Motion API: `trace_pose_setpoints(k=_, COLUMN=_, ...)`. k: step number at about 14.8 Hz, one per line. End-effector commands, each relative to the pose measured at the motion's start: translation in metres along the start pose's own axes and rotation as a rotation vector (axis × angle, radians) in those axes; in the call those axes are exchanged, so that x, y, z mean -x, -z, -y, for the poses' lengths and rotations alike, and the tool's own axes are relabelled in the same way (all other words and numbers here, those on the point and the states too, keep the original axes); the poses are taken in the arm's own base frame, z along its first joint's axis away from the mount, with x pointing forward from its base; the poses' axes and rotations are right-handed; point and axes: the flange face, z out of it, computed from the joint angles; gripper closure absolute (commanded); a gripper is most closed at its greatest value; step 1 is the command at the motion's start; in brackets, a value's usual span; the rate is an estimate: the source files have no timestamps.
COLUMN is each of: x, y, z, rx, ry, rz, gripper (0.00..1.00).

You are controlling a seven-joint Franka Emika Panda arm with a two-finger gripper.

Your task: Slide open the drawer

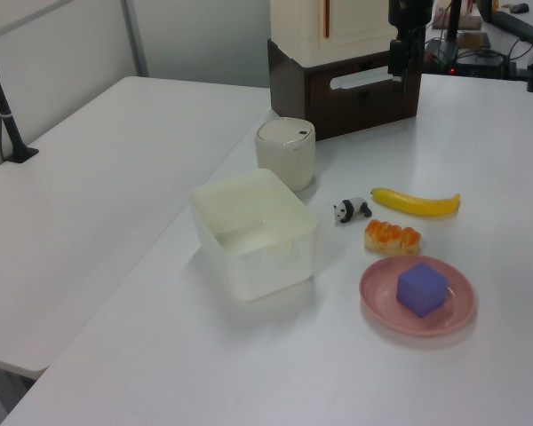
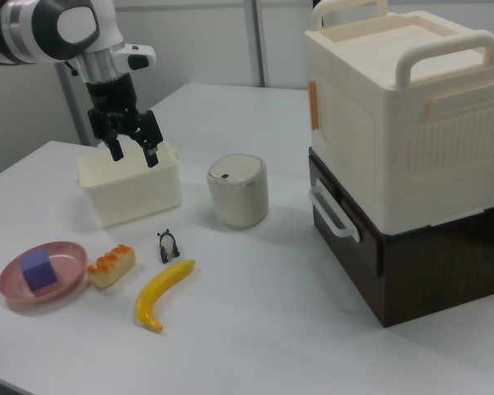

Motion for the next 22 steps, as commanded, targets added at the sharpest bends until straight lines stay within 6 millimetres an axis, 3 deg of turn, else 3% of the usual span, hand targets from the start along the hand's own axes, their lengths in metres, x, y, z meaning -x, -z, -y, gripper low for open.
trace_pose_setpoints(k=1, x=0.004, y=0.001, z=-0.003, rx=-0.007, ry=0.004, rz=0.020, gripper=0.00)
trace_pose_setpoints(k=9, x=0.002, y=-0.001, z=-0.003, rx=-0.008, ry=0.048, rz=0.019, gripper=0.00)
trace_pose_setpoints(k=16, x=0.000, y=-0.005, z=-0.007, rx=-0.017, ry=0.338, rz=0.024, gripper=0.00)
trace_pose_setpoints(k=22, x=-0.005, y=-0.014, z=-0.030, rx=-0.021, ry=0.583, rz=0.034, gripper=0.00)
